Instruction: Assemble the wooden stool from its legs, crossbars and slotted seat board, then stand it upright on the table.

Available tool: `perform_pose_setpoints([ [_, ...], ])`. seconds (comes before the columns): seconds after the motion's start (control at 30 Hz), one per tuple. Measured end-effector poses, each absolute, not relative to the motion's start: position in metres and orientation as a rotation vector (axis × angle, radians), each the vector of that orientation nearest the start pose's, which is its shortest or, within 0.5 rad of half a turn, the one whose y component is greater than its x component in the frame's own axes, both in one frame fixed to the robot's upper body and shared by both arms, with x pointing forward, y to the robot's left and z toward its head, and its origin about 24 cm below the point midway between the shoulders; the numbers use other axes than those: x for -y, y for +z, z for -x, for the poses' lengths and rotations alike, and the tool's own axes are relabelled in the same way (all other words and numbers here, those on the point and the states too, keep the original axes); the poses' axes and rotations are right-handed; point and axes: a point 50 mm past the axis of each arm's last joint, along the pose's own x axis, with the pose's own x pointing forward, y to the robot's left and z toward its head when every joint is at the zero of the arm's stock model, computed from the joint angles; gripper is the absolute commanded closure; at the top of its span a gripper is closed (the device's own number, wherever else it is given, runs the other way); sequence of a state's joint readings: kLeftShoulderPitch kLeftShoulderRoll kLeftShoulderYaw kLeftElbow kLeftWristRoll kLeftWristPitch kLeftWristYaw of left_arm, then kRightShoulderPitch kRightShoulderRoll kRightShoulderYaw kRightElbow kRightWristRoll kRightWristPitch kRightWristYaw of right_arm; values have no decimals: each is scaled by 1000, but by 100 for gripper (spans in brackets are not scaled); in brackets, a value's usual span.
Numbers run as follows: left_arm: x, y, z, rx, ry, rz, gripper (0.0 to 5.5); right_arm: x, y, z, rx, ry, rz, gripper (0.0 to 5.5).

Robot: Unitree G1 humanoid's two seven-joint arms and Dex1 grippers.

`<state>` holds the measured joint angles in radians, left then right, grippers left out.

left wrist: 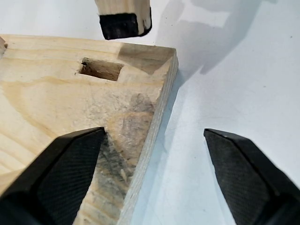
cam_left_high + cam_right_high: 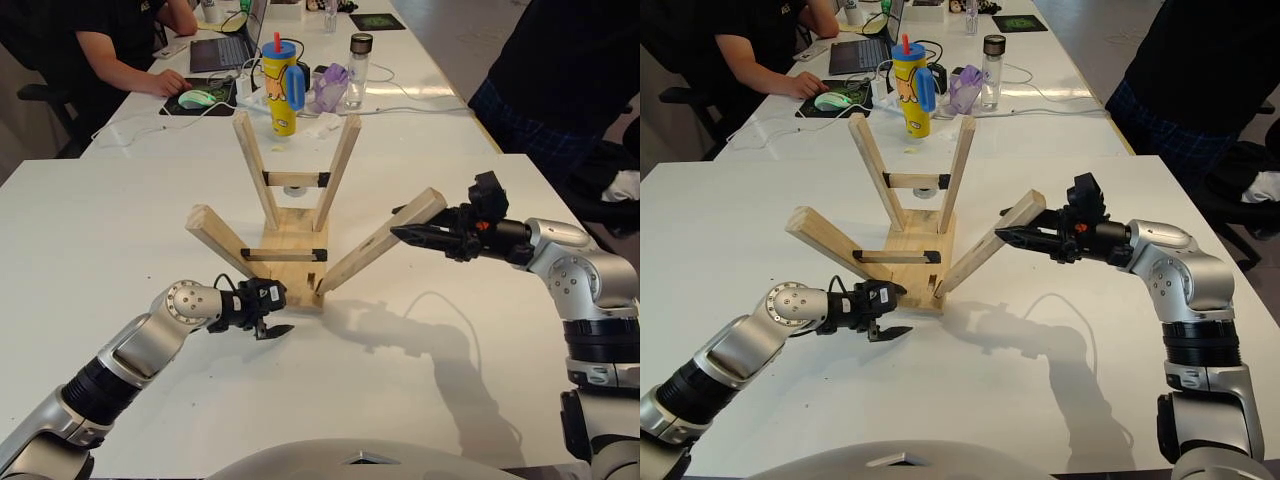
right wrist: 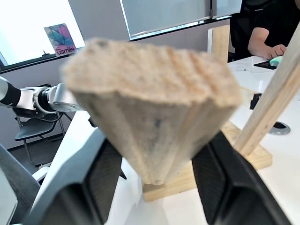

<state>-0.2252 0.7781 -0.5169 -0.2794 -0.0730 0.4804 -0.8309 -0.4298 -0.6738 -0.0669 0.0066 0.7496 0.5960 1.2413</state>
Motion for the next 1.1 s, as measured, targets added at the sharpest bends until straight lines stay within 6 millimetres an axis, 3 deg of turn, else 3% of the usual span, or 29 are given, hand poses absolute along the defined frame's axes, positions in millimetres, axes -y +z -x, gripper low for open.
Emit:
perform_pose_setpoints([
  [0.2, -144, 61, -231, -513, -1187, -685, 160, 181, 159, -288, -98, 1388, -43, 345],
  [0.57, -143, 59, -231, -518, -1183, -682, 160, 176, 166, -299, -86, 1453, 125, 345],
  [0.83, -141, 56, -231, -541, -1165, -671, 160, 149, 174, -288, -91, 1507, 316, 345],
  [1.1, -142, 51, -230, -564, -1136, -665, 160, 137, 173, -288, -139, 1480, 345, 345],
])
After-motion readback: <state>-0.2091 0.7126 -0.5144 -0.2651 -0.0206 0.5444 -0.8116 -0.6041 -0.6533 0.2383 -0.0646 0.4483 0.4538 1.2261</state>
